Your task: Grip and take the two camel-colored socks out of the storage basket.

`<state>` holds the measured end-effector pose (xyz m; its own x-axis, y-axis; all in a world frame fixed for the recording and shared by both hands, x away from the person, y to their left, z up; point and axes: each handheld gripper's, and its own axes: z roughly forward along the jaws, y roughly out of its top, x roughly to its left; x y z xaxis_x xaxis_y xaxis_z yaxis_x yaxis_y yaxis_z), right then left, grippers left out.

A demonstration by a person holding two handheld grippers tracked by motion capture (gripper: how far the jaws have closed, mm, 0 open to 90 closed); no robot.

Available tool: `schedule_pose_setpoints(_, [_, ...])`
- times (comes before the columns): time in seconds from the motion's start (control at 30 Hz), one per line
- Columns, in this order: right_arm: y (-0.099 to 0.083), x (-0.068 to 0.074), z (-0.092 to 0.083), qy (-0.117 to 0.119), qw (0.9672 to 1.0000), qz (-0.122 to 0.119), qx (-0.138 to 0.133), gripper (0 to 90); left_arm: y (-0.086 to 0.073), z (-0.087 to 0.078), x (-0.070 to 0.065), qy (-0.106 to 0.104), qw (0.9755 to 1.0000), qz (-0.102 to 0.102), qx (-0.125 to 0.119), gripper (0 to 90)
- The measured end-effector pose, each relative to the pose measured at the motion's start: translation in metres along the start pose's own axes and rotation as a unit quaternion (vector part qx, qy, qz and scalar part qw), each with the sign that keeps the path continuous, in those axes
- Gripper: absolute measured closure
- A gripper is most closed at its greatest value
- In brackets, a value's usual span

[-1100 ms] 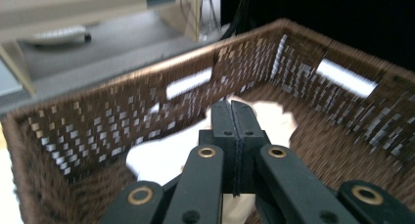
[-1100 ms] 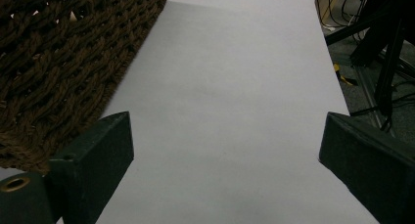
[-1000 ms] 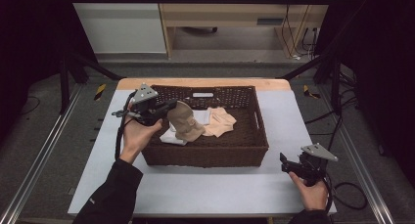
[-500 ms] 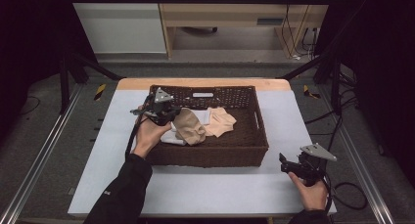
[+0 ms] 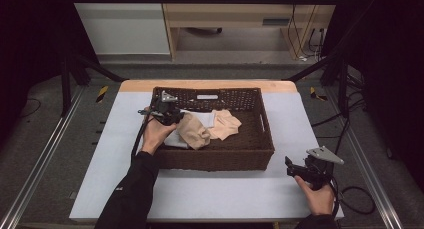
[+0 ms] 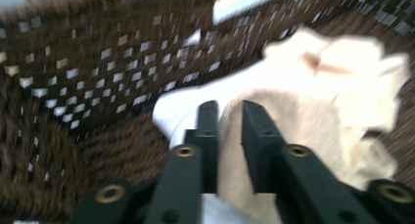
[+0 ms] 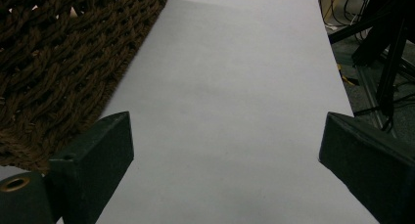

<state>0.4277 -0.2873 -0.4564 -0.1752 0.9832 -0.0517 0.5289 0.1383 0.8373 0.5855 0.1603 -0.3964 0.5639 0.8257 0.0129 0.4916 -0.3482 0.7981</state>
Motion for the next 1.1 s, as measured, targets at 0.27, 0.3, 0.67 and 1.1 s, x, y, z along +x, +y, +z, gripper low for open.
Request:
schedule_pose_setpoints(0.27, [0.0, 0.0, 0.0, -0.001, 1.0, 0.001, -0.001, 6.2, 0.0, 0.011, -0.015, -0.006, 0.9997, 0.008, -0.022, 53.4])
schedule_pose_setpoints(0.3, [0.0, -0.001, 0.0, 0.0, 1.0, 0.002, 0.0, 6.2, 0.0, 0.015, -0.018, -0.013, 0.9998, 0.005, -0.018, 53.4])
schedule_pose_setpoints(0.67, [0.001, 0.0, 0.0, 0.0, 1.0, 0.001, -0.001, 6.2, -0.001, 0.024, -0.021, -0.023, 0.9997, 0.003, 0.007, 66.2])
schedule_pose_setpoints(1.1, [0.001, 0.0, -0.001, -0.002, 1.0, 0.0, -0.002, 6.2, -0.001, 0.017, -0.019, -0.037, 0.9988, -0.017, 0.028, 89.0])
